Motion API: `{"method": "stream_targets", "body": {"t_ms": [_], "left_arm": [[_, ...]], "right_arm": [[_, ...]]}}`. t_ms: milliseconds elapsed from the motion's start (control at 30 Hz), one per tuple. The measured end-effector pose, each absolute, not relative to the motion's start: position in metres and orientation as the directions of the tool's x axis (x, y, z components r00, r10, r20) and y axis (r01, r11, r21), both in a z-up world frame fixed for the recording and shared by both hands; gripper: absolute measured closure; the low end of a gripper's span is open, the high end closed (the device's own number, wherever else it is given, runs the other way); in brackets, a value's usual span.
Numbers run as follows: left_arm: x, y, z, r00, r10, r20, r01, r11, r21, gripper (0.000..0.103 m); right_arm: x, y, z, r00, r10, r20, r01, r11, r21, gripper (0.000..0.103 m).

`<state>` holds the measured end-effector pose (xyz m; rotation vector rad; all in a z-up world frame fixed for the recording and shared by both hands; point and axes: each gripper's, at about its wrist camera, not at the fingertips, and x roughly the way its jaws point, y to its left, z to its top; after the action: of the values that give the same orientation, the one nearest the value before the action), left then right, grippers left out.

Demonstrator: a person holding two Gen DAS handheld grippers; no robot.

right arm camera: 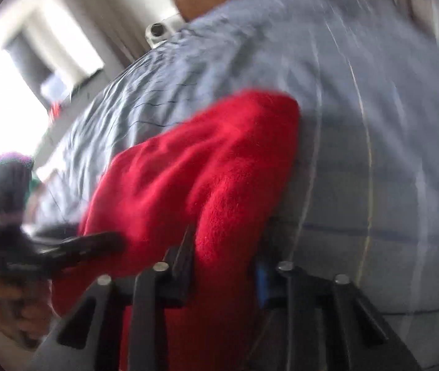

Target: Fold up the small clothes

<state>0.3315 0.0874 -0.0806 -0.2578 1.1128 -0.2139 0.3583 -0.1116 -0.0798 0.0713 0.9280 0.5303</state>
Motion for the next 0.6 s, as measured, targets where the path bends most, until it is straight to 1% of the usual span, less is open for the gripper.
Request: {"method": "stream_targets", "body": {"t_ms": [100, 167, 200, 233, 267, 300, 333, 367, 400, 433, 467, 500, 533, 600], "left_arm": [[0.330, 0.086, -0.057, 0.485, -0.308, -0.819, 0.060, 0.946, -0.320, 0.082], [0.327, 0.081, -0.040, 0.522, -0.317, -0.791, 0.092, 0.944, -0.317, 0.082], [0.326, 0.077, -0.035, 0.533, -0.316, -0.785, 0.104, 0.945, -0.310, 0.080], [0.327, 0.071, -0.035, 0.532, -0.312, -0.787, 0.111, 0.947, -0.300, 0.067], [0.330, 0.065, -0.039, 0.524, -0.295, -0.799, 0.107, 0.953, -0.282, 0.062], [0.328, 0.062, -0.044, 0.519, -0.259, -0.815, 0.097, 0.965, -0.245, 0.048], [0.324, 0.058, -0.048, 0.530, -0.187, -0.827, 0.074, 0.982, -0.175, 0.042], [0.314, 0.055, -0.048, 0.560, -0.112, -0.821, 0.053, 0.994, -0.100, 0.040], [0.299, 0.051, -0.043, 0.608, -0.040, -0.793, 0.036, 0.999, -0.022, 0.035], [0.285, 0.049, -0.039, 0.643, -0.004, -0.766, 0.026, 1.000, 0.016, 0.024], [0.273, 0.047, -0.032, 0.674, 0.021, -0.738, 0.014, 0.999, 0.042, 0.017], [0.257, 0.045, -0.022, 0.712, 0.046, -0.701, -0.004, 0.998, 0.062, 0.006], [0.241, 0.043, -0.012, 0.753, 0.068, -0.654, -0.023, 0.997, 0.076, 0.002], [0.211, 0.038, 0.006, 0.815, 0.090, -0.573, -0.046, 0.995, 0.091, 0.001]], "right_arm": [[0.345, -0.109, -0.055, 0.550, 0.444, -0.708, -0.443, 0.873, 0.203, 0.075], [0.340, -0.115, -0.036, 0.595, 0.439, -0.673, -0.440, 0.879, 0.184, 0.075], [0.342, -0.120, -0.029, 0.607, 0.440, -0.661, -0.431, 0.882, 0.191, 0.075], [0.345, -0.126, -0.025, 0.610, 0.445, -0.656, -0.421, 0.883, 0.207, 0.075], [0.349, -0.134, -0.023, 0.608, 0.445, -0.658, -0.407, 0.886, 0.223, 0.075], [0.353, -0.138, -0.024, 0.602, 0.441, -0.665, -0.390, 0.890, 0.237, 0.074], [0.358, -0.148, -0.029, 0.581, 0.433, -0.690, -0.371, 0.895, 0.249, 0.069], [0.361, -0.155, -0.038, 0.551, 0.416, -0.724, -0.347, 0.903, 0.255, 0.059], [0.361, -0.165, -0.050, 0.521, 0.376, -0.767, -0.306, 0.920, 0.243, 0.052], [0.358, -0.171, -0.055, 0.513, 0.344, -0.787, -0.283, 0.933, 0.223, 0.032], [0.351, -0.177, -0.059, 0.515, 0.318, -0.796, -0.271, 0.942, 0.201, 0.015], [0.340, -0.183, -0.061, 0.528, 0.295, -0.797, -0.265, 0.948, 0.176, 0.010], [0.327, -0.187, -0.061, 0.541, 0.269, -0.797, -0.264, 0.954, 0.143, 0.006], [0.302, -0.192, -0.055, 0.559, 0.227, -0.797, -0.263, 0.961, 0.089, 0.006]]}}
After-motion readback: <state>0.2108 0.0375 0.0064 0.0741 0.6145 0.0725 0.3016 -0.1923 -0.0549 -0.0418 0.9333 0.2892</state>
